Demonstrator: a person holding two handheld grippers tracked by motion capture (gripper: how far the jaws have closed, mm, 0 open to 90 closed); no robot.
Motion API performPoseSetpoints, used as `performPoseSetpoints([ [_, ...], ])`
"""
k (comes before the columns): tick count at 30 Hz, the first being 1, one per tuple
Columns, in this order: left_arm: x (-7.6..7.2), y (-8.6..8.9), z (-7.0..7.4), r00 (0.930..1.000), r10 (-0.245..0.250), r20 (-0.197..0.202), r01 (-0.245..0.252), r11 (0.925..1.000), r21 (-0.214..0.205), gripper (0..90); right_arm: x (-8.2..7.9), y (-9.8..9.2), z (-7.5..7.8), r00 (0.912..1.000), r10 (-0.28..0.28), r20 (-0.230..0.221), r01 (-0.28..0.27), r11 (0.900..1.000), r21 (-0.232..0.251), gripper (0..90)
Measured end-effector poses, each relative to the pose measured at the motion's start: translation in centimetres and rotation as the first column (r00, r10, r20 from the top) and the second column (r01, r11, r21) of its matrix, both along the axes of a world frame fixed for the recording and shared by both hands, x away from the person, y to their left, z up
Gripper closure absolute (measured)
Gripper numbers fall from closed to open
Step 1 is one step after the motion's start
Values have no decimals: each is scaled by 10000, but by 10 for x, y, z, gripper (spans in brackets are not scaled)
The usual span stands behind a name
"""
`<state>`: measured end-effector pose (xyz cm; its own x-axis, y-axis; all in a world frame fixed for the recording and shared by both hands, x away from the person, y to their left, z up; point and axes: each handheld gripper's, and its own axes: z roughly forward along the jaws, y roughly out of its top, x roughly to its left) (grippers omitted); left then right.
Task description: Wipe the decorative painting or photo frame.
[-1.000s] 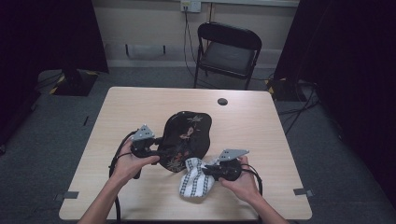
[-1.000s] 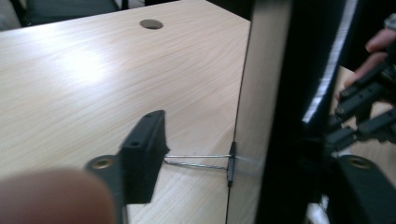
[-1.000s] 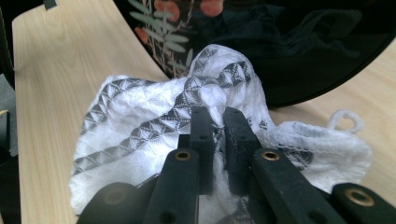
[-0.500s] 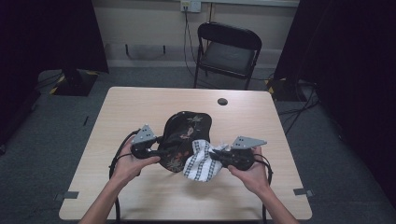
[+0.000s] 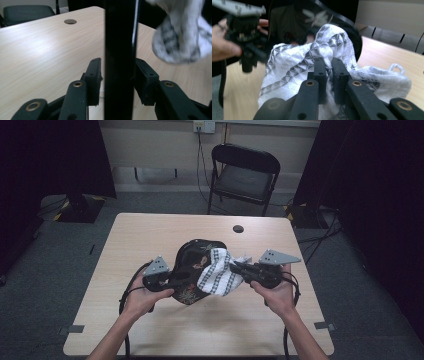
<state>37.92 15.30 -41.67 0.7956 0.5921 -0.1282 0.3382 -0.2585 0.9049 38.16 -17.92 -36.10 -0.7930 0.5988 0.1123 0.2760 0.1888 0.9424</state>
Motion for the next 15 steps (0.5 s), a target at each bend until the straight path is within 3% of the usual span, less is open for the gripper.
performPoseSetpoints([
  [6,-3,-2,0,9998,-185,-28,186,9997,169,794,11,5,8,9996,-172,216,160,9984,548,846],
  [9,-5,-5,1,9996,-157,251,147,9991,398,789,12,4,8,9992,-311,263,292,9969,731,846],
  [15,-10,-10,2,9995,-252,196,245,9991,333,803,12,3,9,9981,-390,483,348,9958,851,846],
])
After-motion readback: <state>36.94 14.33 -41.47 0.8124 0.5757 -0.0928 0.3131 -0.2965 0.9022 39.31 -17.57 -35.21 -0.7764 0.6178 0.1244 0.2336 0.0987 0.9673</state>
